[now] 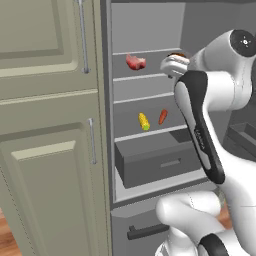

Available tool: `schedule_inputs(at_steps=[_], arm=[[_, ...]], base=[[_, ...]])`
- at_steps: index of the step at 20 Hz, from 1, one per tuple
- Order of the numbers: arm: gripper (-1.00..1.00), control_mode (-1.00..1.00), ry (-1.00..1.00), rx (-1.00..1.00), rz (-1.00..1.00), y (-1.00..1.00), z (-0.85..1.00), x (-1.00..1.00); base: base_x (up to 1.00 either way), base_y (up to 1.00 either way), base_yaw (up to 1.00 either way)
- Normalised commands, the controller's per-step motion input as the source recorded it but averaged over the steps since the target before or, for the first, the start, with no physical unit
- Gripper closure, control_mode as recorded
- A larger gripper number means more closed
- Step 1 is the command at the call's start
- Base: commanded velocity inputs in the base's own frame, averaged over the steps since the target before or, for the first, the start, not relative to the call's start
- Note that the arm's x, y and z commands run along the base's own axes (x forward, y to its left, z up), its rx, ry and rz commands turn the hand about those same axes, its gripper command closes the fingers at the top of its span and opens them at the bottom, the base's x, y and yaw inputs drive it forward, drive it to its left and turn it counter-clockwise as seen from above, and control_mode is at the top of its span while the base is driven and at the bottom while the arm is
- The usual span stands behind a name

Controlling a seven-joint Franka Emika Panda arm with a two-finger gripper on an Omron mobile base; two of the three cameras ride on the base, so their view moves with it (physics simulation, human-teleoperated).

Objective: Gather the corn and carrot from the fridge and place them on a tray on the dining counter. Then gather the chicken drumstick and steak from the fridge and place them on the other tray.

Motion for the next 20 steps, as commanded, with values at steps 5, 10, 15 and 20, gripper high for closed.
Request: schedule_inputs(at_steps=[5,10,15,20], arm=[[-1.00,-1.00,0.00,0.00,0.14,0.00,0.02,0.29],[-1.00,-1.00,0.09,-0.08,0.16,0.05,-0.03,0.41],[-1.00,-1.00,0.02,-0.11,0.02,0.08,-0.03,0.42],[-1.00,-1.00,-0.04,-0.10,0.00,0.06,-0.05,0.51]], base=[[0.00,0.00,0.00],[0.00,0.00,0.00],[0.00,0.00,0.00],[0.00,0.00,0.00]])
